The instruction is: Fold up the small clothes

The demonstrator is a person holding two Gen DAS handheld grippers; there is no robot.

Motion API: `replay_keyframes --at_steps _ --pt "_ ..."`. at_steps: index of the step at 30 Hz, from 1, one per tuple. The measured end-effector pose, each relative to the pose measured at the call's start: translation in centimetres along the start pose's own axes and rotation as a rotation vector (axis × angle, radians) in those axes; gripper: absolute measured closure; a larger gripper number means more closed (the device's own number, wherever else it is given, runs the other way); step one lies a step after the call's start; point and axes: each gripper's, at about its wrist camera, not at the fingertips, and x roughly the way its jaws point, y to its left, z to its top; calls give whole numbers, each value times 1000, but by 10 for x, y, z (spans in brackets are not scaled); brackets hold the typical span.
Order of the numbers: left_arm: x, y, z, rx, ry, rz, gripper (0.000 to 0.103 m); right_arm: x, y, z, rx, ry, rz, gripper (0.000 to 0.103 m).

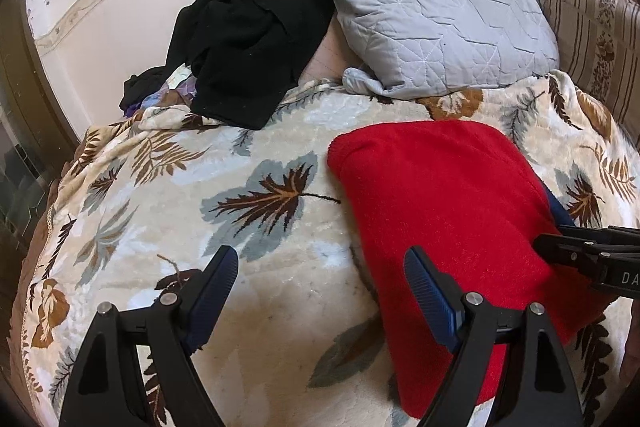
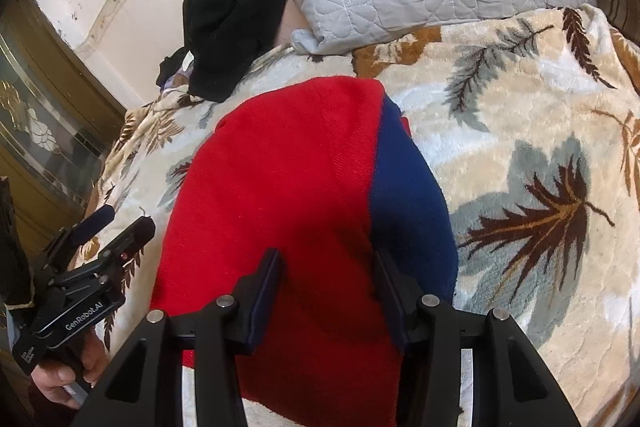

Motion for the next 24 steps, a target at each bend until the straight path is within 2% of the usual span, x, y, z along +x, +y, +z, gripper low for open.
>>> replay_keyframes --at_steps 24 --pt "1 -1 0 2 -1 0 18 -6 0 0 2 -8 15 52"
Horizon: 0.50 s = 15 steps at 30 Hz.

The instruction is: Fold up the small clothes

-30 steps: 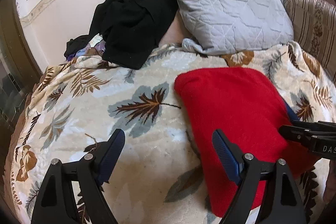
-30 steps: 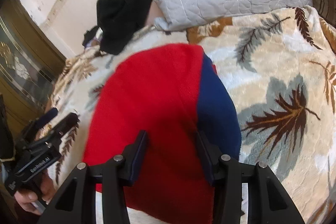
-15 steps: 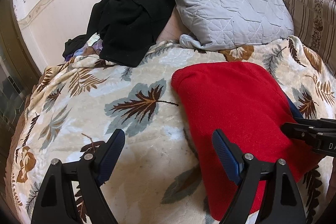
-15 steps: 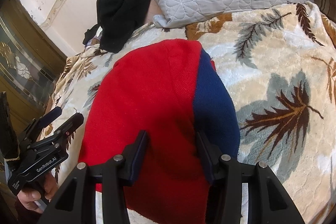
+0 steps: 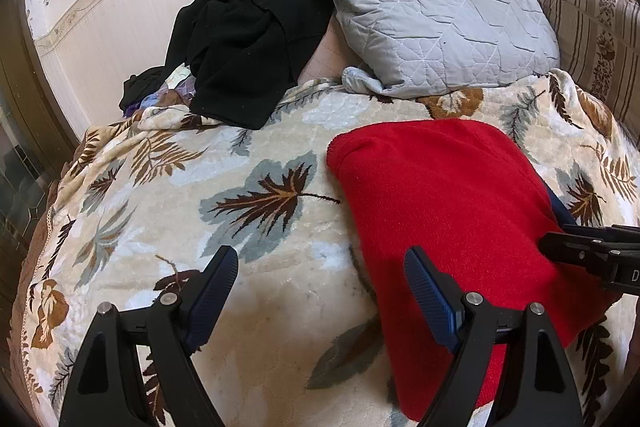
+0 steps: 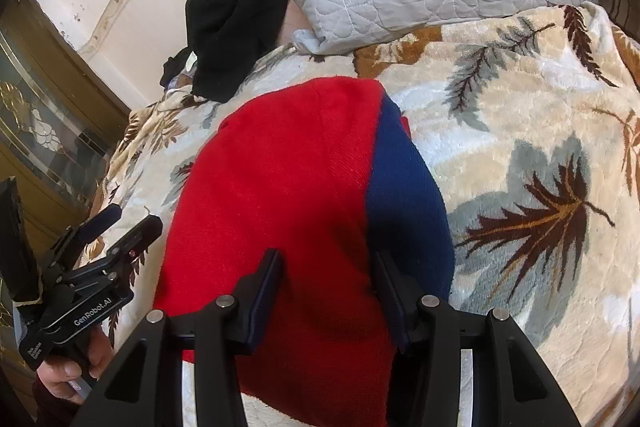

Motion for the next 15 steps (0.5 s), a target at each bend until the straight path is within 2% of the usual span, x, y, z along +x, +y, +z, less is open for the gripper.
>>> replay_keyframes --at_steps 3,8,15 --pt "0 0 0 0 0 1 18 -5 2 0 -4 -20 7 52" --pt "1 1 0 3 8 -1 18 3 7 -2 -29 11 -13 50" --pt "0 1 0 1 6 -2 18 -5 0 2 -10 -9 3 50"
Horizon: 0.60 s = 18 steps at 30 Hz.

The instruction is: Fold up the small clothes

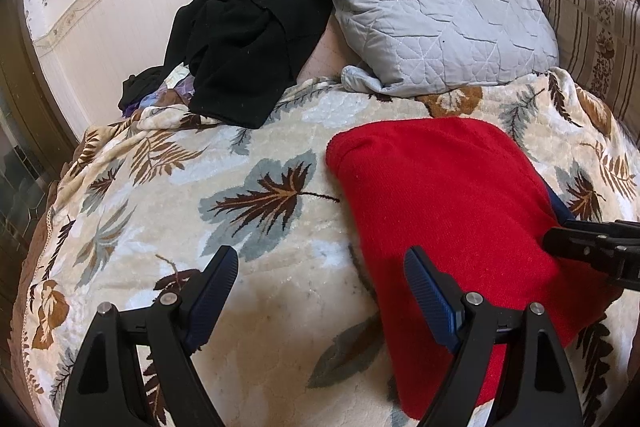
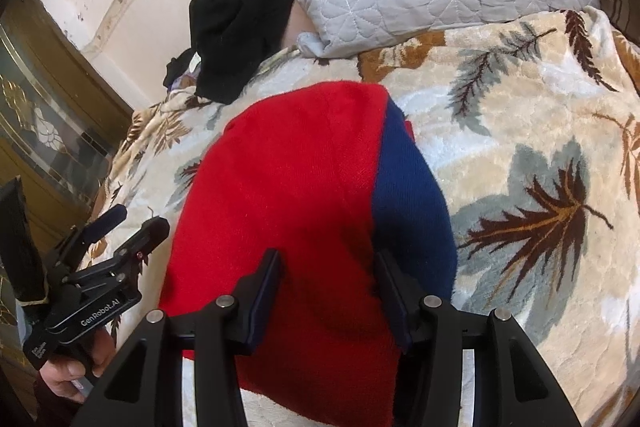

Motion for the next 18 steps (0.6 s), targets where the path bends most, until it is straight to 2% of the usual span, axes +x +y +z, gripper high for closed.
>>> replay_keyframes --at_steps 8,12,18 --pt "1 0 1 0 0 -1 18 -19 -27 9 93 -59 3 50" --pt "1 0 1 0 0 -7 18 -21 -44 12 147 -55 1 48" --pt "2 -1 1 1 11 -31 18 -18 -65 13 226 -35 45 42"
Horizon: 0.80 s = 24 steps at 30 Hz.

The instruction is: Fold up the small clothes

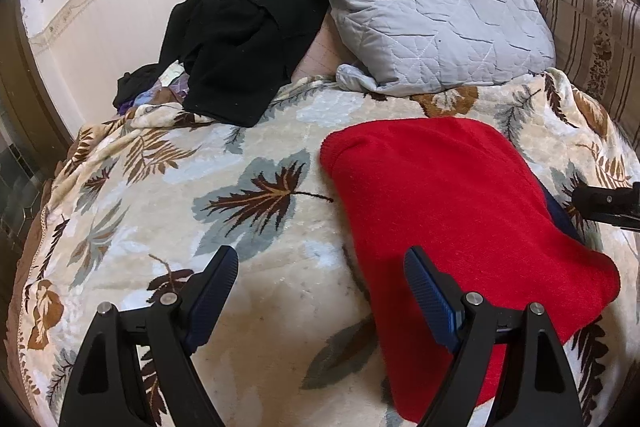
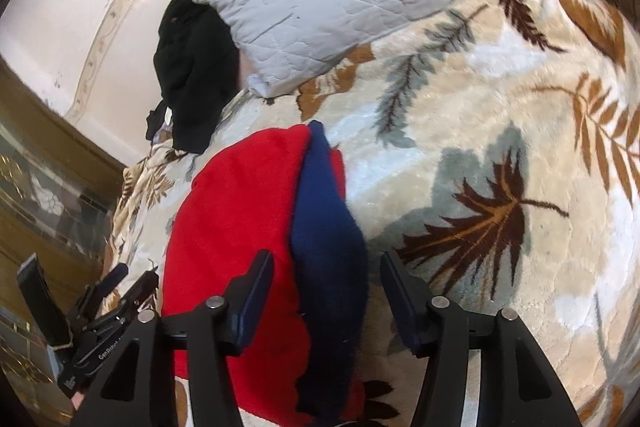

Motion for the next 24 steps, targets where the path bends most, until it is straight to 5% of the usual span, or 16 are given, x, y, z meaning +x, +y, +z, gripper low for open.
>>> replay_keyframes --at_steps 9,17,24 --pt "1 -4 1 14 19 -61 18 15 -16 5 53 43 88 33" --pt "16 -2 1 -6 128 -324 18 46 -25 8 71 123 109 28" --pt "42 -4 -3 -89 222 -495 18 62 -19 12 93 151 218 26"
